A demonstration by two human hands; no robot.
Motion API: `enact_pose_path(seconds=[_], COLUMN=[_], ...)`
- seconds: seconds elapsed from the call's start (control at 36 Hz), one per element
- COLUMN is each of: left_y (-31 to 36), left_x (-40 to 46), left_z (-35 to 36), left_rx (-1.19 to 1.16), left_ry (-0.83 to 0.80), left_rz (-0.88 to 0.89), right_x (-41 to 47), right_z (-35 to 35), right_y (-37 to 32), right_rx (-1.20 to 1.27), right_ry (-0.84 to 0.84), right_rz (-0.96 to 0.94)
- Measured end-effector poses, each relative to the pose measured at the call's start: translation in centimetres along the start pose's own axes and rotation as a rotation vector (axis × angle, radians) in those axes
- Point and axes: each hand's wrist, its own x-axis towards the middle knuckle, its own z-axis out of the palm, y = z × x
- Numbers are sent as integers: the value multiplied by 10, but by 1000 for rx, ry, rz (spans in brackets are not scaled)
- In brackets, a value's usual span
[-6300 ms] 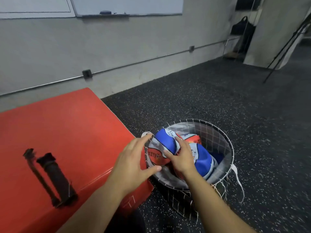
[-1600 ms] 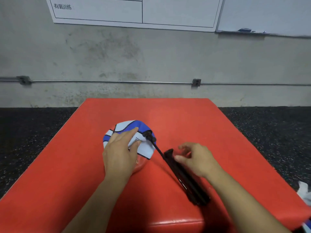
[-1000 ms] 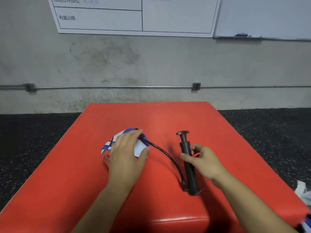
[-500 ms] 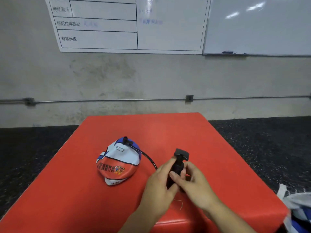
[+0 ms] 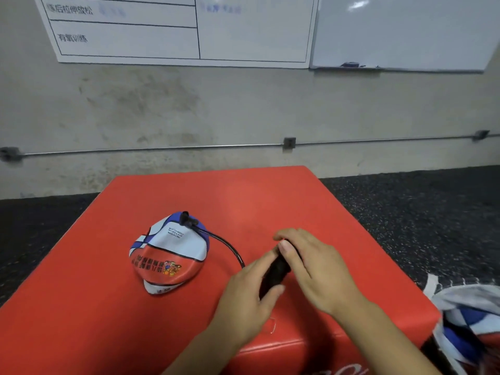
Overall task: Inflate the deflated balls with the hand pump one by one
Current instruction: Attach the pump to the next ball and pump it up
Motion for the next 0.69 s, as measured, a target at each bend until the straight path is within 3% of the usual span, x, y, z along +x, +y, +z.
enact_pose_path(seconds=[0.19, 0.44, 0.69], left_y=[-6, -4, -7], left_x=[5, 2, -2], left_z=[2, 1, 0], left_rx=[66, 47, -6], left_ry=[3, -37, -35], left_rz=[64, 37, -1], right_x=[5, 21, 14], right_z=[-6, -61, -50], right_y=[14, 12, 5], right_rx=[8, 341, 266], right_ry=[82, 596, 623], right_rz=[32, 135, 158])
